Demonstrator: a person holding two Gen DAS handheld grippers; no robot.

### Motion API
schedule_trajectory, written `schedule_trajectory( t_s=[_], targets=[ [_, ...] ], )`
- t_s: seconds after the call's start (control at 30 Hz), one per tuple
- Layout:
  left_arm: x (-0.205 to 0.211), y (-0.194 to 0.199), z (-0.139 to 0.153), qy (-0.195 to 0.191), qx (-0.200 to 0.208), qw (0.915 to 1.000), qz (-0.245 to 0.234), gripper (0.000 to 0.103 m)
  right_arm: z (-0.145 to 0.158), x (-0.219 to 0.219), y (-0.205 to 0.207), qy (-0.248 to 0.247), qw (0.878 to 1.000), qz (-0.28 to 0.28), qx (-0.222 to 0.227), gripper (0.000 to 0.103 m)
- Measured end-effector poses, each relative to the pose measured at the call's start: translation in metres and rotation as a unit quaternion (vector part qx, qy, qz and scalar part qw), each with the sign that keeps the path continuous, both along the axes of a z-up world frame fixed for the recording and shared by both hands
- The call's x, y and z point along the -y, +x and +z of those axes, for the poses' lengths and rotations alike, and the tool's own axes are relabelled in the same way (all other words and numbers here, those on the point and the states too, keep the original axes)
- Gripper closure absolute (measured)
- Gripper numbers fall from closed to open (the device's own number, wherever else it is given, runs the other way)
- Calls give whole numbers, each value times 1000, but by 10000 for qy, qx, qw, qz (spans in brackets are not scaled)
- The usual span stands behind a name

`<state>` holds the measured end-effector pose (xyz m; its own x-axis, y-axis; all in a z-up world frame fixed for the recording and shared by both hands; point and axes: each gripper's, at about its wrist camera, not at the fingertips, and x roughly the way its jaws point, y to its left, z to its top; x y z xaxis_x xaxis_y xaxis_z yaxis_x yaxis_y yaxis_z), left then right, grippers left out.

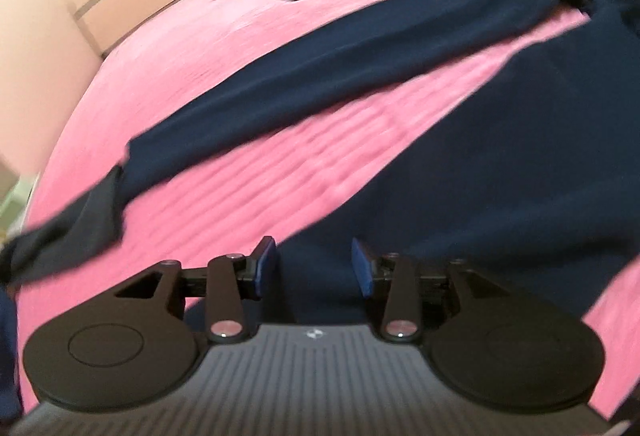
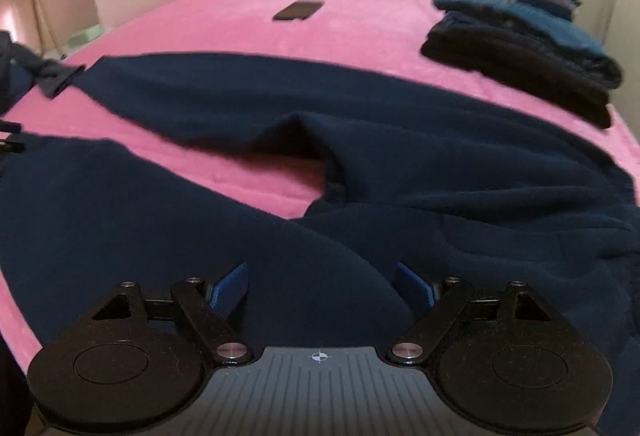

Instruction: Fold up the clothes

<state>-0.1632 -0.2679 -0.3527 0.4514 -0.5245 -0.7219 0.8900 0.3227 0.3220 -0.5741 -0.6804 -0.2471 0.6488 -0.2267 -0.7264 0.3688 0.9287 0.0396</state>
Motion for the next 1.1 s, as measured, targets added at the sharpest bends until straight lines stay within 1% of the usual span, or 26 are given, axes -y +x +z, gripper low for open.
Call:
schedule_trajectory(
  t_s=[0.07,0.1,0.13,0.2,0.27,0.37,0.5,0.53,0.57,0.6,0.63,0.7,0.73,0.77,0.8,0.83,0.87,0.9,0.93,0.97,1.0,1.1],
  targets=[
    [-21,19,9,-142,90,9995,255,64,8,-6,1,-19,9996,-188,215,20],
    [-29,29,13,-182,180,9990,374,64,9,-12,4,-46,9994,-208,255,20],
    [-35,40,15,-182,304,9983,473,63,10,-17,8,-78,9993,-214,281,20],
    [-38,65,15,-45,670,9958,626,61,12,-28,15,-140,9991,-225,332,20],
    [-32,93,10,113,948,9928,726,60,10,-39,24,-169,9992,-208,287,20],
    [-14,130,1,117,1000,9920,764,56,6,-49,34,-218,9992,-257,217,20],
    [17,166,-21,345,1118,9902,762,55,5,-53,44,-274,9987,-360,223,20],
    [21,172,-23,365,1125,9900,773,60,6,-54,47,-305,9986,-369,229,20],
    [25,178,-26,386,1131,9897,784,74,7,-55,50,-338,9984,-376,234,20],
    [27,183,-26,467,1160,9883,873,92,8,-56,52,-373,9983,-379,255,20],
    [24,186,-22,486,1310,9855,967,93,9,-57,55,-408,9980,-381,280,20],
    [4,190,-3,323,1750,9768,1193,93,11,-62,61,-435,9978,-350,351,20],
    [-16,196,11,158,1936,9694,1502,93,13,-64,64,-429,9979,-294,392,20],
    [-42,203,29,-51,2096,9587,1922,93,15,-68,66,-421,9979,-231,433,20],
    [-68,211,46,-261,2251,9455,2337,92,18,-71,69,-432,9978,-158,481,20],
    [-96,219,60,-372,2344,9295,2822,89,20,-75,71,-445,9976,-83,530,20],
    [-126,227,71,-422,2395,9104,3346,87,23,-80,72,-457,9972,-14,588,20],
    [-150,229,76,-309,2401,8983,3667,81,26,-84,73,-468,9968,54,647,20],
    [-171,228,77,-98,2379,8911,3863,68,29,-88,73,-462,9964,100,700,20],
    [-192,227,78,113,2355,8831,4056,63,32,-92,73,-445,9960,132,765,20],
    [-210,221,78,189,2272,8808,4150,60,34,-95,72,-428,9957,148,813,20],
    [-240,184,72,162,1987,8875,4155,59,43,-104,64,-390,9947,187,928,20]
  ],
)
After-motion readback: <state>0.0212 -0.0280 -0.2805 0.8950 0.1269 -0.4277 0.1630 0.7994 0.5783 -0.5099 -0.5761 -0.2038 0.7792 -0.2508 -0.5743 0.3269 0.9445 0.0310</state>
